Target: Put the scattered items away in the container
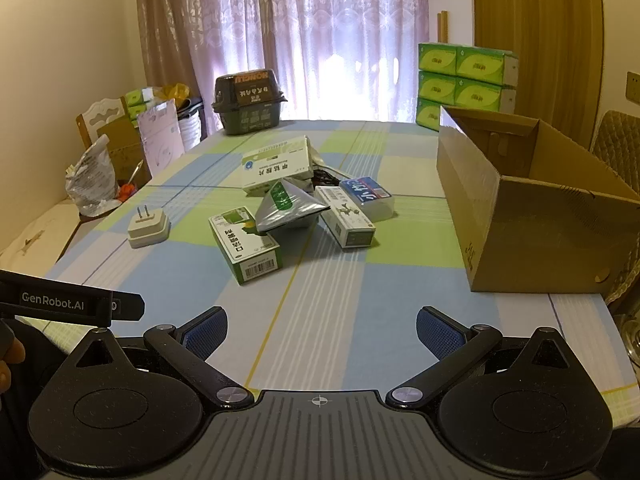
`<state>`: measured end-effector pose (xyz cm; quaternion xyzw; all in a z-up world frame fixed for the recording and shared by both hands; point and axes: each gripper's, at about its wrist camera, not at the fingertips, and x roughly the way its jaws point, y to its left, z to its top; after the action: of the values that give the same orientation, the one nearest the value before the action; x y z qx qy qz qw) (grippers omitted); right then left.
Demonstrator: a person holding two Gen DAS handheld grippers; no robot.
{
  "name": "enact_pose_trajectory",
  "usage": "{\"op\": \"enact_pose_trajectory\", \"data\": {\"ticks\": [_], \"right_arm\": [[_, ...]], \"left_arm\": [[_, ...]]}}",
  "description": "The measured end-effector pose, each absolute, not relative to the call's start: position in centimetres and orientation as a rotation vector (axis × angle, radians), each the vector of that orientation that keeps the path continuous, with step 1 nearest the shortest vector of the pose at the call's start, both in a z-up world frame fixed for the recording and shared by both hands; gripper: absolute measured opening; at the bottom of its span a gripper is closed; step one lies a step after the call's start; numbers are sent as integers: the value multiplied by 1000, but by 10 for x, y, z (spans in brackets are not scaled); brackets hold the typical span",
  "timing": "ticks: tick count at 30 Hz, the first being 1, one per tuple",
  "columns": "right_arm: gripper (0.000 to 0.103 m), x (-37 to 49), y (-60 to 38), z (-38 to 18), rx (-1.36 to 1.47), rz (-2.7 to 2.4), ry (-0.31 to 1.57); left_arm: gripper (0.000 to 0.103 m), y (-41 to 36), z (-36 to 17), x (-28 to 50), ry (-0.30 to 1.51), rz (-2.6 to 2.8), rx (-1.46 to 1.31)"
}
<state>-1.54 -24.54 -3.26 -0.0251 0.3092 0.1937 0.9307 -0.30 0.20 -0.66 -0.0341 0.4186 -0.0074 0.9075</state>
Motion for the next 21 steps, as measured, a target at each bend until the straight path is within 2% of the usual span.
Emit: {"op": "enact_pose_trajectory", "data": {"ticks": [21], "right_arm": [[103,-11,-244,-31,-25,433,644]], "left_arm": [[102,4,-6,-2,872,-6,-86]]}}
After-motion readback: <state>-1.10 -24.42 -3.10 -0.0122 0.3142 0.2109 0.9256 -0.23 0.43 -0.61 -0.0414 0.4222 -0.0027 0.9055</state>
